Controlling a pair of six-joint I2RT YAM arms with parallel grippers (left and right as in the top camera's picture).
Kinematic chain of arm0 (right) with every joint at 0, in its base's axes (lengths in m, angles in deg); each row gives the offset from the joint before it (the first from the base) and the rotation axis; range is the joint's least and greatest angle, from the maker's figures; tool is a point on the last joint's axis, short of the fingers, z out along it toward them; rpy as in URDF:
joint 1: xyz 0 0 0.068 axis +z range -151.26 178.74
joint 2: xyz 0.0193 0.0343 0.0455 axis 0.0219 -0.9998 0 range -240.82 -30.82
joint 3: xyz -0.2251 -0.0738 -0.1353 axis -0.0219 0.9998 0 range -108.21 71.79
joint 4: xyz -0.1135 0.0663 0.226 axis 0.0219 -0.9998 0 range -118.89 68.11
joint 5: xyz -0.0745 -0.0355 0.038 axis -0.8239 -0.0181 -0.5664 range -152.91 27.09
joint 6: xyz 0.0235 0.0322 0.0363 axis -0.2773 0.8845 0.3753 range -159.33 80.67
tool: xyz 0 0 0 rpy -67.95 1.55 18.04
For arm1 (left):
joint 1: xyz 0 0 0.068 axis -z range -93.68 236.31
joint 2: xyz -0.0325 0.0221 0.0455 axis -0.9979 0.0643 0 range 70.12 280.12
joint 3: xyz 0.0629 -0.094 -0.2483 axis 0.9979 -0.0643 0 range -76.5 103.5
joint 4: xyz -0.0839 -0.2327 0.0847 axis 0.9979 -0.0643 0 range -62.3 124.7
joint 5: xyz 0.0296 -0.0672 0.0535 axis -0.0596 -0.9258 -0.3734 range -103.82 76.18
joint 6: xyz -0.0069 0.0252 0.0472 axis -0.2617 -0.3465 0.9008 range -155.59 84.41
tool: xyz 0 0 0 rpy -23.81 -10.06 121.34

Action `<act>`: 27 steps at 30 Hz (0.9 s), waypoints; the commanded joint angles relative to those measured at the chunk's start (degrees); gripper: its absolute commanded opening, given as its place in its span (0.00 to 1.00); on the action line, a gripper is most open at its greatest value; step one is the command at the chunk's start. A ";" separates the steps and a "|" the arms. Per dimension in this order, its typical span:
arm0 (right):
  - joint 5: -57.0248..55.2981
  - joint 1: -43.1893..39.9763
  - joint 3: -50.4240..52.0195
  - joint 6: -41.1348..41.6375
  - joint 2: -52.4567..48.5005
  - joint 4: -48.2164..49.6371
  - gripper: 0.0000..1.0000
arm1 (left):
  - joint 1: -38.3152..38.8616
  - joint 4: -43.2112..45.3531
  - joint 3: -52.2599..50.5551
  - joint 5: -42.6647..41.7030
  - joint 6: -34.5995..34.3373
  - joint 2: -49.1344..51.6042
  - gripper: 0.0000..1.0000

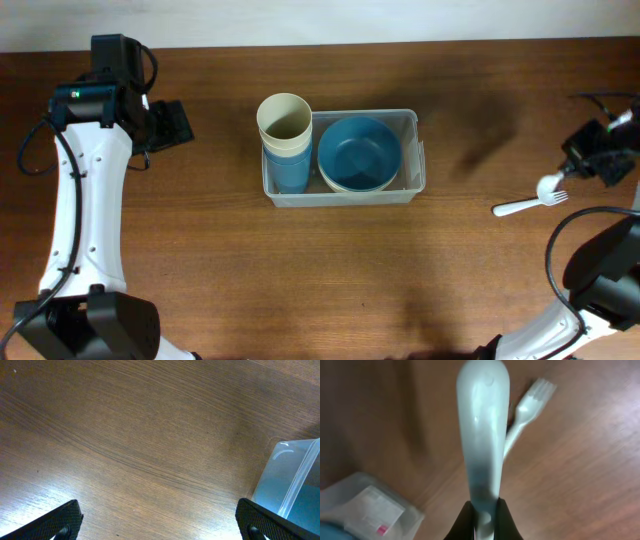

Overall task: Pack container
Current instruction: 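Lift the spoon and carry it to the container's right end, then lower the spoon into the container's right edge and release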

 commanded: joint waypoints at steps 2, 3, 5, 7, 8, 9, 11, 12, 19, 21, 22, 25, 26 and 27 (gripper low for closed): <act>1.62 6.12 -5.84 -3.89 0.02 -0.90 0.04 | -0.24 0.11 -0.44 0.24 -0.59 -0.02 1.00; 1.62 7.76 -6.62 -4.63 0.02 -0.87 0.04 | -0.24 0.11 -0.44 0.24 -0.59 -0.02 1.00; 1.60 10.97 -7.52 -5.73 0.02 -0.66 0.04 | -0.24 0.11 -0.44 0.24 -0.59 -0.02 1.00; 1.60 13.94 -7.78 -6.71 0.02 -0.11 0.04 | -0.24 0.11 -0.44 0.24 -0.59 -0.02 1.00; 1.57 15.37 -7.78 -6.86 0.02 0.24 0.04 | -0.24 0.11 -0.44 0.24 -0.59 -0.02 1.00; 1.57 16.98 -7.78 -7.02 0.02 0.61 0.04 | -0.24 0.11 -0.44 0.24 -0.59 -0.02 1.00; 1.60 19.82 -7.78 -6.99 0.02 1.36 0.04 | -0.24 0.11 -0.44 0.24 -0.59 -0.02 1.00; 1.60 21.00 -7.78 -6.99 0.02 1.73 0.04 | -0.24 0.11 -0.44 0.24 -0.59 -0.02 1.00; 1.09 29.38 -7.76 -9.09 0.02 4.79 0.04 | -0.24 0.11 -0.44 0.24 -0.59 -0.02 1.00; 1.09 31.36 -7.76 -11.34 0.02 5.44 0.04 | -0.24 0.11 -0.44 0.24 -0.59 -0.02 1.00; 0.70 32.17 -7.76 -12.17 0.02 5.64 0.04 | -0.24 0.11 -0.44 0.24 -0.59 -0.02 1.00; -3.72 34.97 -7.76 -12.33 0.00 6.27 0.04 | -0.24 0.11 -0.44 0.24 -0.59 -0.02 1.00; -5.33 35.80 -7.76 -12.35 0.00 6.47 0.04 | -0.24 0.11 -0.44 0.24 -0.59 -0.02 1.00; -6.51 36.57 -7.74 -12.35 -0.02 6.64 0.04 | -0.24 0.11 -0.44 0.24 -0.59 -0.02 1.00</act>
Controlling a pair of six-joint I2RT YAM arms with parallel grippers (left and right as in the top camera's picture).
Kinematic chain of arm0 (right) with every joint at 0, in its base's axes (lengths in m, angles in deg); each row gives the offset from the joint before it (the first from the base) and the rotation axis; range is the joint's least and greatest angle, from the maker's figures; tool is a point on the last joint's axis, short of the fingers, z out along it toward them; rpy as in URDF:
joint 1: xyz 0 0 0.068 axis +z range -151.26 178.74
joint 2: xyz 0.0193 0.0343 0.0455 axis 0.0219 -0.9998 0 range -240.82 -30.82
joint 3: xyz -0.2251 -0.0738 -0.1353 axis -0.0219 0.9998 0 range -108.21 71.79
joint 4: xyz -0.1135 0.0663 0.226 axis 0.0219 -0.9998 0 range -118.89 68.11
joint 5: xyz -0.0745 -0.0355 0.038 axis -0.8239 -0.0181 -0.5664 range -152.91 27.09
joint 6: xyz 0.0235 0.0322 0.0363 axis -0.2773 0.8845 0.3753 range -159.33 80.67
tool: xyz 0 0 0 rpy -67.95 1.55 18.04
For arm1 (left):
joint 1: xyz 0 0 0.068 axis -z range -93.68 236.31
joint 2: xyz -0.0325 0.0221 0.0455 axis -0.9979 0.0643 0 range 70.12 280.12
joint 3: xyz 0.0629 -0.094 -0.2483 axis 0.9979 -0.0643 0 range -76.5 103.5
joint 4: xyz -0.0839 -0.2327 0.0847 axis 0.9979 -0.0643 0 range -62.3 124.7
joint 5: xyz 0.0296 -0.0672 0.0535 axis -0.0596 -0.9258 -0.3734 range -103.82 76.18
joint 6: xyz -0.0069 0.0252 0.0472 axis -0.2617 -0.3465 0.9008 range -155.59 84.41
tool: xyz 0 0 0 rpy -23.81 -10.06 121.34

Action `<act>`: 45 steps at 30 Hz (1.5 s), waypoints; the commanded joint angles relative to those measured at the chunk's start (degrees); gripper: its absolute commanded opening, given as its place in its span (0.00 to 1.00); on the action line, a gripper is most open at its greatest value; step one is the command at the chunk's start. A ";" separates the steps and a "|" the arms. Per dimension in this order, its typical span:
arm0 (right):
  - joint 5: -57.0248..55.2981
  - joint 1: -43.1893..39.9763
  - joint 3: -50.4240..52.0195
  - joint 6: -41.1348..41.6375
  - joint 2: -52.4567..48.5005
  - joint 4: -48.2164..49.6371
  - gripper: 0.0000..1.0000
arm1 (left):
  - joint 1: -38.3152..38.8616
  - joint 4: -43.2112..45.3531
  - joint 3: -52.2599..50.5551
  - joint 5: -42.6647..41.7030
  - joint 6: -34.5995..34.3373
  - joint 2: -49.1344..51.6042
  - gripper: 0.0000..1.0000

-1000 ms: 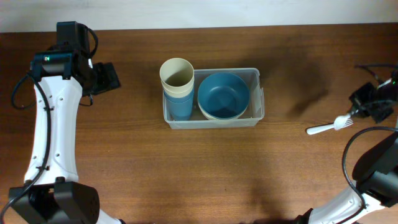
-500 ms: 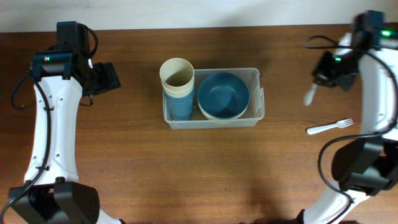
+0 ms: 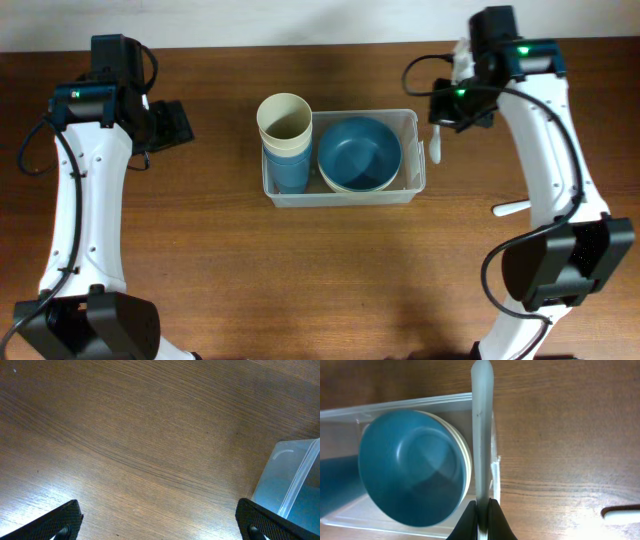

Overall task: Pack container
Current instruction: 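Lower the spoon into the container's right edge and release, then move the right gripper back to the white fork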

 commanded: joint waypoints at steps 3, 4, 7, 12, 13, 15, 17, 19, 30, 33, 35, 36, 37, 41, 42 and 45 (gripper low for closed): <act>-7.06 4.46 -1.25 -2.27 -0.15 1.20 0.04 | -0.24 0.11 -0.44 0.24 -0.59 -0.02 1.00; -7.39 4.98 -1.20 -2.36 -0.33 1.51 0.04 | -0.24 0.11 -0.44 0.24 -0.59 -0.02 1.00; -8.07 5.99 -1.18 -2.36 -0.94 2.08 0.04 | -0.24 0.11 -0.44 0.24 -0.59 -0.02 1.00; -8.20 6.19 -1.16 -2.36 -2.89 2.08 0.05 | -0.24 0.11 -0.44 0.24 -0.59 -0.02 1.00; -8.22 6.19 -1.07 -2.43 -3.43 2.08 0.05 | -0.24 0.11 -0.44 0.24 -0.59 -0.02 1.00; -8.20 6.19 -0.90 -2.80 -4.37 2.03 0.05 | -0.24 0.11 -0.44 0.24 -0.59 -0.02 1.00; -8.20 6.19 -0.79 -2.82 -5.18 1.84 0.05 | -0.24 0.11 -0.44 0.24 -0.59 -0.02 1.00; -8.17 6.19 -0.79 -2.99 -5.81 1.53 0.05 | -0.24 0.11 -0.44 0.24 -0.59 -0.02 1.00; -9.20 5.53 -0.92 -2.93 -6.51 1.33 0.15 | -0.24 0.11 -0.44 0.24 -0.59 -0.02 1.00; -10.16 3.72 -2.23 -1.25 -6.40 -0.20 0.27 | -0.24 0.11 -0.44 0.24 -0.59 -0.02 1.00; -10.49 1.60 -3.76 1.46 -6.38 -1.99 0.40 | -0.24 0.11 -0.44 0.24 -0.59 -0.02 1.00; -10.82 0.07 -4.79 3.23 -6.38 -3.28 0.47 | -0.24 0.11 -0.44 0.24 -0.59 -0.02 1.00; -10.88 -1.33 -5.55 4.48 -6.38 -4.37 0.51 | -0.24 0.11 -0.44 0.24 -0.59 -0.02 1.00; -10.64 -8.59 -7.34 10.21 -6.38 -8.66 0.60 | -0.24 0.11 -0.44 0.24 -0.59 -0.02 1.00; -9.77 -11.65 -7.32 11.76 -6.38 -10.19 0.60 | -0.24 0.11 -0.44 0.24 -0.59 -0.02 1.00; -8.15 -16.33 -6.01 12.81 -6.45 -11.61 0.61 | -0.24 0.11 -0.44 0.24 -0.59 -0.02 1.00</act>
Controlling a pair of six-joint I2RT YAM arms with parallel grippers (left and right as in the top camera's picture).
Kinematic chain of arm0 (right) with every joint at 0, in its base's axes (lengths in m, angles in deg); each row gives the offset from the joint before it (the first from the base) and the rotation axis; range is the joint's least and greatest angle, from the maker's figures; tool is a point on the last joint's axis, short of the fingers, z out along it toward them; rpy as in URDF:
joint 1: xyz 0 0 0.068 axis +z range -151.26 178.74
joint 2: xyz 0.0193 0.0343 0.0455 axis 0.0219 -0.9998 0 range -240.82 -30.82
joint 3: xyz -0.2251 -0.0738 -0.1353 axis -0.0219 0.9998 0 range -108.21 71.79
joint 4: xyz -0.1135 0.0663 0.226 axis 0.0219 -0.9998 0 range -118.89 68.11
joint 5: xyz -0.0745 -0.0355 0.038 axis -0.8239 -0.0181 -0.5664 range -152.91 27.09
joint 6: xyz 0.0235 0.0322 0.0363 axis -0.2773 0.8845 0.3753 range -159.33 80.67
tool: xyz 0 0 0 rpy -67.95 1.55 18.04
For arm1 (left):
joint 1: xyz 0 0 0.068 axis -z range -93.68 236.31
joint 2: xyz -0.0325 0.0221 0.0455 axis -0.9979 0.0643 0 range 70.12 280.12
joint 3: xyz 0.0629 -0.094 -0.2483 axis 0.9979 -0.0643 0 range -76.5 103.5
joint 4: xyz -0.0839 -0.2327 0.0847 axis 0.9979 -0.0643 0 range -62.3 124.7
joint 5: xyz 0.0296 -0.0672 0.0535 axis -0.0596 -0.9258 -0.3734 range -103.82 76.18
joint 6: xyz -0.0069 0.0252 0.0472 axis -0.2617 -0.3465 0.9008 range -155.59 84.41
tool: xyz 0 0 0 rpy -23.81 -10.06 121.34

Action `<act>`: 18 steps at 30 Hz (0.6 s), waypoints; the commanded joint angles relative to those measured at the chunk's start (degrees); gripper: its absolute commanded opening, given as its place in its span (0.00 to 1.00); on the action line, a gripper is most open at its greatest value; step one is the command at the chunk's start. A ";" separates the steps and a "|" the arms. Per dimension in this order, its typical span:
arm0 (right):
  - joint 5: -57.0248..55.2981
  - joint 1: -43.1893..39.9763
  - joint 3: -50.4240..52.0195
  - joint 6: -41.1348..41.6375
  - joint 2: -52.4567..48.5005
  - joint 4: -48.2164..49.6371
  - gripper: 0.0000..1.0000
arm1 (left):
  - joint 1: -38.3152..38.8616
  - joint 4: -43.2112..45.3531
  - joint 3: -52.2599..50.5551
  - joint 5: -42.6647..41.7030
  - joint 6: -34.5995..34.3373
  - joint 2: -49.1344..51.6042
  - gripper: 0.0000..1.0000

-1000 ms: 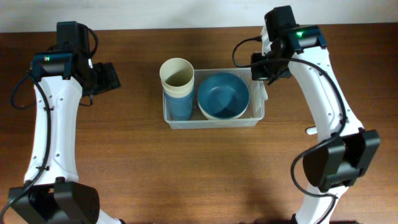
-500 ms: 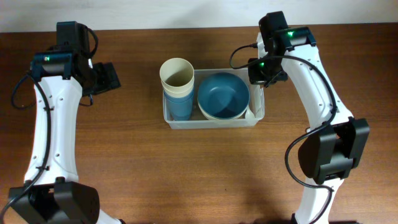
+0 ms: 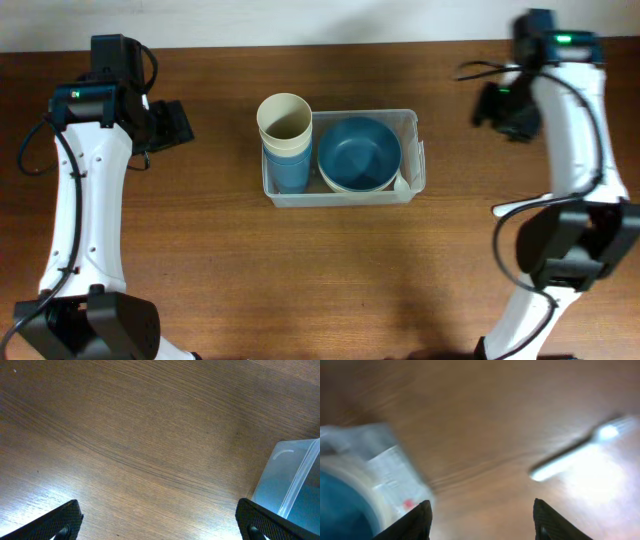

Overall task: Pack container
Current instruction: 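Move the right gripper back to the white fork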

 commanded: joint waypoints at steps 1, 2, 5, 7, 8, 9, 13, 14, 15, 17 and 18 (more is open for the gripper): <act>0.96 -5.55 1.07 5.49 -0.09 -1.31 0.61 | -0.24 0.11 -0.44 0.24 -0.59 -0.02 1.00; 0.94 -6.51 2.23 6.23 -0.09 -1.27 0.64 | -0.24 0.11 -0.44 0.24 -0.59 -0.02 1.00; 0.94 -8.26 6.80 10.19 -0.09 0.20 0.70 | -0.24 0.11 -0.44 0.24 -0.59 -0.02 1.00; 0.94 -8.96 10.82 14.64 -0.09 2.21 0.71 | -0.24 0.11 -0.44 0.24 -0.59 -0.02 1.00; 0.96 -9.25 13.03 16.96 -0.09 3.61 0.72 | -0.24 0.11 -0.44 0.24 -0.59 -0.02 1.00; 1.01 -9.55 15.06 19.08 -0.09 5.07 0.73 | -0.24 0.11 -0.44 0.24 -0.59 -0.02 1.00; 0.94 -11.41 23.50 23.21 -0.09 13.07 0.75 | -0.24 0.11 -0.44 0.24 -0.59 -0.02 1.00; 0.68 -12.04 24.94 23.21 -0.09 14.69 0.75 | -0.24 0.11 -0.44 0.24 -0.59 -0.02 1.00; 0.55 -12.81 26.01 23.19 -0.09 15.87 0.75 | -0.24 0.11 -0.44 0.24 -0.59 -0.02 1.00; 0.26 -14.19 26.91 23.17 -0.09 16.76 0.75 | -0.24 0.11 -0.44 0.24 -0.59 -0.02 1.00; -0.09 -15.08 27.02 23.17 -0.09 16.85 0.75 | -0.24 0.11 -0.44 0.24 -0.59 -0.02 1.00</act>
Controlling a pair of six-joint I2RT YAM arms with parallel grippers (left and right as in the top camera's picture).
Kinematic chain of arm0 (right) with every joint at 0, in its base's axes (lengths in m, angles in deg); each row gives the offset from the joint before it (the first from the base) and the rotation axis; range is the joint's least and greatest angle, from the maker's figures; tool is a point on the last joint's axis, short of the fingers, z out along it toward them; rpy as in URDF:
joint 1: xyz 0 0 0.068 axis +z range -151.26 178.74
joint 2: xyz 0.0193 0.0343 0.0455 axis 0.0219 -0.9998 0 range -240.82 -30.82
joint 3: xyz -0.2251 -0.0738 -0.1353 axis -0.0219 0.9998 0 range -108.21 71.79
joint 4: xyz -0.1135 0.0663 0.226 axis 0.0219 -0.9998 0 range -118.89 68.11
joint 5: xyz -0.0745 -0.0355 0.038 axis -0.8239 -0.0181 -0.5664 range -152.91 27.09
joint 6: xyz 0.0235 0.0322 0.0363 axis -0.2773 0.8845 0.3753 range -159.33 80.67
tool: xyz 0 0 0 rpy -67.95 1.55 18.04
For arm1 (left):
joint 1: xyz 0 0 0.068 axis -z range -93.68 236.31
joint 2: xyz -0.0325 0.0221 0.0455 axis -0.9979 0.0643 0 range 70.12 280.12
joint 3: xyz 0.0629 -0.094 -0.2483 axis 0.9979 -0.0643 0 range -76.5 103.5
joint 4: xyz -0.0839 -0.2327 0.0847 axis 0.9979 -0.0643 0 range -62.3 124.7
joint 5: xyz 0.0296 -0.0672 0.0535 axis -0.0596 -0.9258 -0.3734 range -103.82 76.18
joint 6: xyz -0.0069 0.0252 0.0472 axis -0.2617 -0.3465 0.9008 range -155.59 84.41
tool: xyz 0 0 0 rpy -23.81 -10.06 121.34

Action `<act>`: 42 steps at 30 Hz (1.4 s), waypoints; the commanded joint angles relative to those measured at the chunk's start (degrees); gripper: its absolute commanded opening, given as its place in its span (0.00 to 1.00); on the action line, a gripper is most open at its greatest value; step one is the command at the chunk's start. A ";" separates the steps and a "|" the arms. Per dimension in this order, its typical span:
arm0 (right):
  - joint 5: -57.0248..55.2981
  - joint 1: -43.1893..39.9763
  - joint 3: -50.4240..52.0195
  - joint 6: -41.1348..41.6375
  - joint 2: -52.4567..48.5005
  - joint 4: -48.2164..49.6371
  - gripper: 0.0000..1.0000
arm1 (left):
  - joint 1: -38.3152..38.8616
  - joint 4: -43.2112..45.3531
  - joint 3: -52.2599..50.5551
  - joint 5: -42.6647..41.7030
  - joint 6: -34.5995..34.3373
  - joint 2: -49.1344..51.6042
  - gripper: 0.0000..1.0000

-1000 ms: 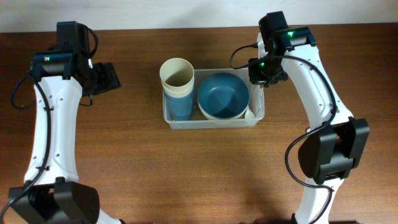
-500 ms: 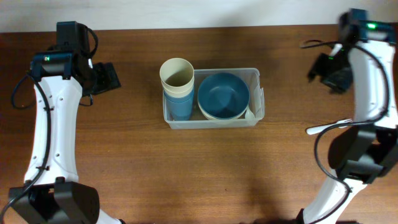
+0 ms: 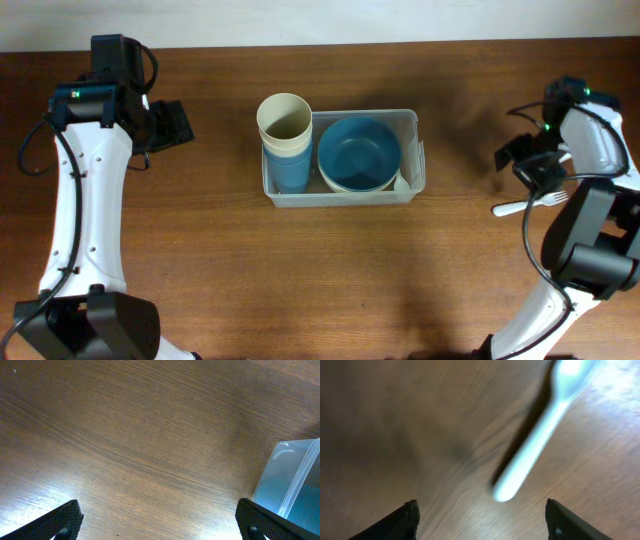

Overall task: Pack container
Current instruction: 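Move the right gripper back to the white fork, then lower the right gripper and grasp the white fork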

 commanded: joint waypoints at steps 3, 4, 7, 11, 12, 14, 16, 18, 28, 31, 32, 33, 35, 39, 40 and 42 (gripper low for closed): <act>-3.58 -5.38 0.90 2.47 0.00 0.79 0.77 | -0.24 0.11 -0.44 0.24 -0.59 -0.02 1.00; -3.80 -6.03 0.94 2.45 0.00 0.94 0.77 | -0.24 0.11 -0.44 0.24 -0.59 -0.02 1.00; -3.54 -7.67 1.44 2.49 0.00 1.64 0.77 | -0.24 0.11 -0.44 0.24 -0.59 -0.02 1.00; -2.91 -8.04 2.51 3.65 -0.02 3.32 0.77 | -0.24 0.11 -0.44 0.24 -0.59 -0.02 1.00; -2.89 -8.04 2.91 4.61 -0.02 3.56 0.77 | -0.24 0.11 -0.44 0.24 -0.59 -0.02 1.00; -2.86 -8.07 4.28 6.75 -0.02 4.92 0.77 | -0.24 0.11 -0.44 0.24 -0.59 -0.02 1.00; -2.49 -8.07 5.88 7.48 -0.02 6.75 0.77 | -0.24 0.11 -0.44 0.24 -0.59 -0.02 1.00; -1.99 -8.07 7.17 7.48 -0.02 8.44 0.77 | -0.24 0.11 -0.44 0.24 -0.59 -0.02 1.00; -1.33 -8.07 10.78 7.48 -0.04 13.44 0.77 | -0.24 0.11 -0.44 0.24 -0.59 -0.02 1.00; -1.38 -8.04 10.88 7.48 -0.04 13.84 0.77 | -0.24 0.11 -0.44 0.24 -0.59 -0.02 1.00; -1.38 -8.04 10.97 7.48 -0.07 14.01 0.77 | -0.24 0.11 -0.44 0.24 -0.59 -0.02 1.00; -1.38 -8.04 11.06 7.48 -0.07 14.16 0.77 | -0.24 0.11 -0.44 0.24 -0.59 -0.02 1.00; -1.49 -8.07 11.28 7.48 -0.07 14.51 0.76 | -0.24 0.11 -0.44 0.24 -0.59 -0.02 1.00; -1.81 -8.04 12.61 7.45 -0.07 15.80 0.73 | -0.24 0.11 -0.44 0.24 -0.59 -0.02 1.00; -1.77 -8.04 13.46 7.48 -0.07 16.61 0.73 | -0.24 0.11 -0.44 0.24 -0.59 -0.02 1.00; -1.79 -8.07 15.10 7.45 -0.07 18.08 0.74 | -0.24 0.11 -0.44 0.24 -0.59 -0.02 1.00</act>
